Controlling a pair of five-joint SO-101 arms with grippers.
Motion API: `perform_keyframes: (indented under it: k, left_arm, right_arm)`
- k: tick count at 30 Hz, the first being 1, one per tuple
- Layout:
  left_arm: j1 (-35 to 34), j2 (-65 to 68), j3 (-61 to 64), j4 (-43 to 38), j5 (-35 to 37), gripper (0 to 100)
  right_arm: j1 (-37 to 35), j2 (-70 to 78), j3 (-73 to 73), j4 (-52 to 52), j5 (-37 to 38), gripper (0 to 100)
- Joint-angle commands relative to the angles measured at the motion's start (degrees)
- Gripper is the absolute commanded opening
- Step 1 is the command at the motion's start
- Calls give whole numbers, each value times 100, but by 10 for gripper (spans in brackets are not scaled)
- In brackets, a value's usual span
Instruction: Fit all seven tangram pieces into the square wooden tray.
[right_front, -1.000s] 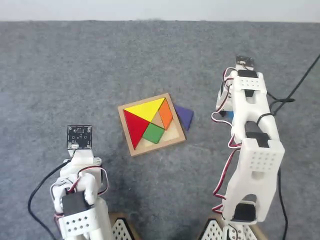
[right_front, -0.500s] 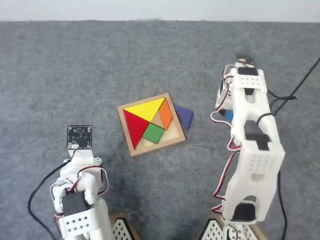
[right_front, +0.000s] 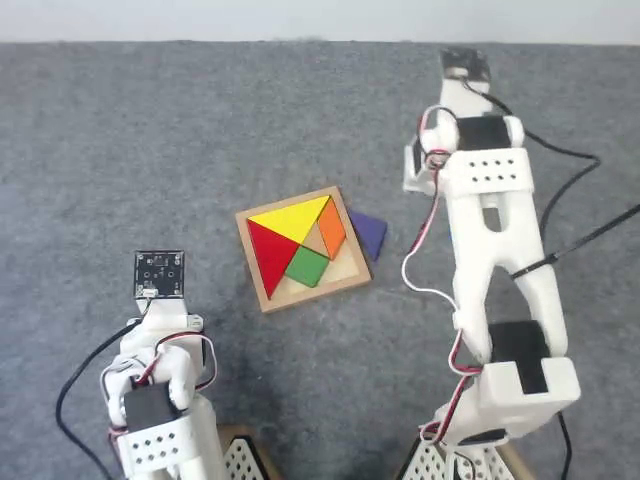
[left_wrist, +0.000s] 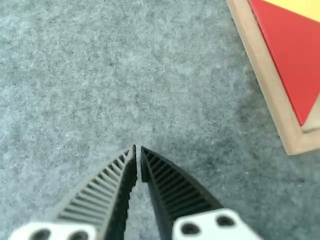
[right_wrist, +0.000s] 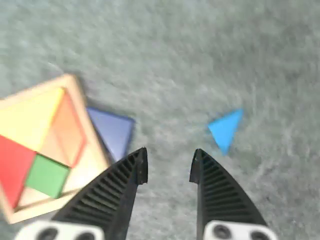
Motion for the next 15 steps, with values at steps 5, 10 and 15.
perform_keyframes:
  k: [5,10,15]
  left_arm:
    - [-18,-105,-48,26,-53,15]
    - [-18,-105,-48,26,-53,15]
    - [-18,-105,-48,26,-53,15]
  right_arm:
    - [725,963,818,-1490,-35,213]
    - [725,1982,-35,-1218,-9,216]
    - [752,2668,-738,-866,-44,216]
